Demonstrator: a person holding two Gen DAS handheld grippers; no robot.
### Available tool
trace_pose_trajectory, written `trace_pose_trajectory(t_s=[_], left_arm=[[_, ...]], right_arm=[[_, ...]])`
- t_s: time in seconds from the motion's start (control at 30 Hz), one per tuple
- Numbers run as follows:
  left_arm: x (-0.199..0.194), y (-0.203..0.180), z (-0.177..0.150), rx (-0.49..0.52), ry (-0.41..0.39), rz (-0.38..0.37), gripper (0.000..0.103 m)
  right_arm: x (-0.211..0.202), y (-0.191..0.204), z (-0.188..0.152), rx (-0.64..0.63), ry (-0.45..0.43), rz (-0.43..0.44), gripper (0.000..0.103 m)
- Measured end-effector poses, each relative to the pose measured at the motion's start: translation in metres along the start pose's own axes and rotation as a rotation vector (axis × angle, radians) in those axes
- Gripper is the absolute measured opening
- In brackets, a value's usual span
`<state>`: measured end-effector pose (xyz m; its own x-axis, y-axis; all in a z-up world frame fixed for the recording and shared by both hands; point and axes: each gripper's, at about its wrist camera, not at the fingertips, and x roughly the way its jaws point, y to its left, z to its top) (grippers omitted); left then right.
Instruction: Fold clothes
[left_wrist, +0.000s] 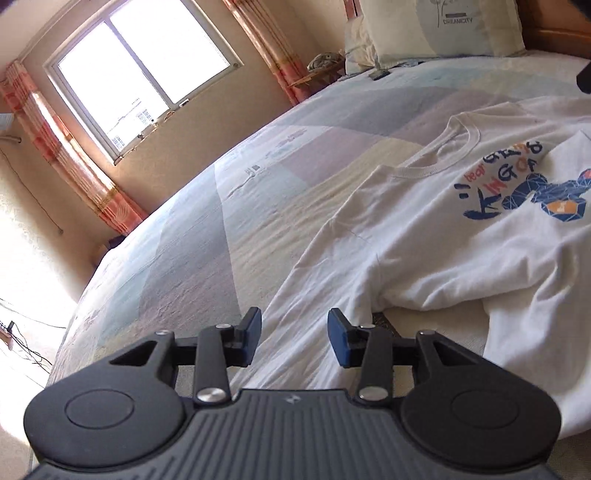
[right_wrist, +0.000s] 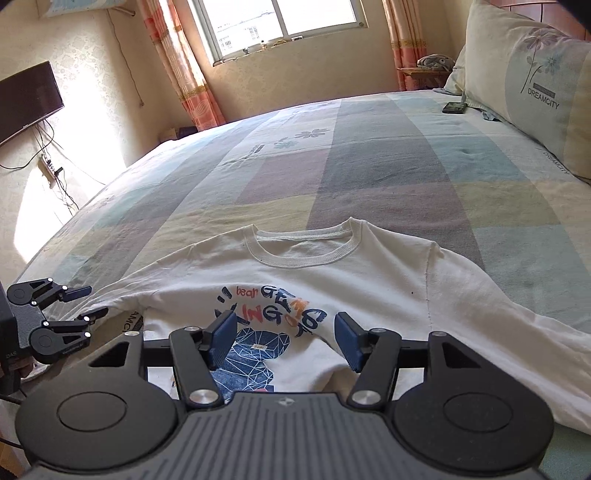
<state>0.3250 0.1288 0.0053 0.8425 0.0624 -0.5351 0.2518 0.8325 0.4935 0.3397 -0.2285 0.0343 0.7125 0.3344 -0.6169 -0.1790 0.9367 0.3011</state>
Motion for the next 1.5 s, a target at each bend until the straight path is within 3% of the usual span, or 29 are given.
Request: trace_pose_trajectory(t_s=[0.13,0.23,0.3,0.5,0.57,0.87,1.07,1.2,1.27,1.37,1.5], left_arm=[[-0.025,0.014,-0.018,-0.119,0.075,-0.08,0.042],[-0.032,0.036,-0.057,-0.314,0.187,-0.059,0.042],[-0.036,0.06,-0.087,-0.484,0.231,-0.002,0.042],[-0.078,0.146,-0.193,-1.132,0.271,0.164,0.037],[-0.096,0.161,-0.231,-1.376,0.262,0.153,0.036],[-0.094,0.133,-0.304,-1.805,0.163,-0.037,0.043],[-0.086,0.14,-0.325,-1.87,0.015,-0.016,0.047],[-0.078,0.145,-0.334,-1.903,-0.032,-0.004,0.047],[-0.075,0.148,-0.333,-1.883,-0.03,0.003,0.047],[-0.072,0.152,-0.333,-1.858,-0.043,0.008,0.047],[-0.07,0.153,-0.343,-1.896,-0.092,-0.005,0.046]], right_arm=[[-0.009,-0.006,-0.01,0.029,0.002,0.004,0.065],[-0.011,-0.003,-0.012,0.022,0.008,0.024,0.065],[-0.013,0.0,-0.013,0.017,0.012,0.037,0.065],[-0.021,0.009,-0.011,-0.023,0.031,0.052,0.066],[-0.024,0.011,-0.01,-0.028,0.039,0.047,0.066],[-0.021,0.016,-0.013,-0.01,0.084,0.058,0.072],[-0.02,0.03,-0.014,-0.017,0.087,0.085,0.072],[-0.017,0.036,-0.014,0.011,0.096,0.117,0.072],[-0.013,0.045,-0.014,0.014,0.121,0.169,0.075],[-0.005,0.068,-0.016,-0.002,0.174,0.27,0.091],[0.009,0.109,-0.024,-0.047,0.227,0.387,0.095]])
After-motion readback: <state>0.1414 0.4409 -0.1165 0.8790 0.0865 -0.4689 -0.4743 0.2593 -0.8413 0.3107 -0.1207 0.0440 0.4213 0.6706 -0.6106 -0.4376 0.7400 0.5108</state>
